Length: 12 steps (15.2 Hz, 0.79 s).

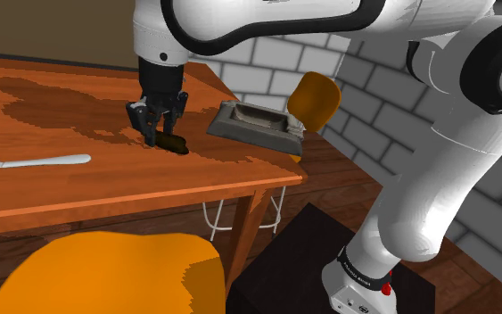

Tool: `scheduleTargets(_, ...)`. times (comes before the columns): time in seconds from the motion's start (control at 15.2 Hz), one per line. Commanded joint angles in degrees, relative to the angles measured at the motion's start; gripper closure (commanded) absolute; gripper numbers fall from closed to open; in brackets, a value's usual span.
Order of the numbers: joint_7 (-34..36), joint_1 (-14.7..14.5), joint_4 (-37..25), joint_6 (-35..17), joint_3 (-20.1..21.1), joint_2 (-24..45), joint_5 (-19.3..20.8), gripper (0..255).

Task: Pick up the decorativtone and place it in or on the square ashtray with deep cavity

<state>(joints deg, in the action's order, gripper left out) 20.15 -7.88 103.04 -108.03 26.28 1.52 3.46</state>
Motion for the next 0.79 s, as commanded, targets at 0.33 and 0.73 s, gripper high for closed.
scheduleTargets(0.33,-0.15,-0.02,-3.02,3.06,0.02,-0.05,-0.07,255)
scheduleTargets(0.73,-0.24,-0.12,-8.05,7.76,0.1,0.31,0.04,255)
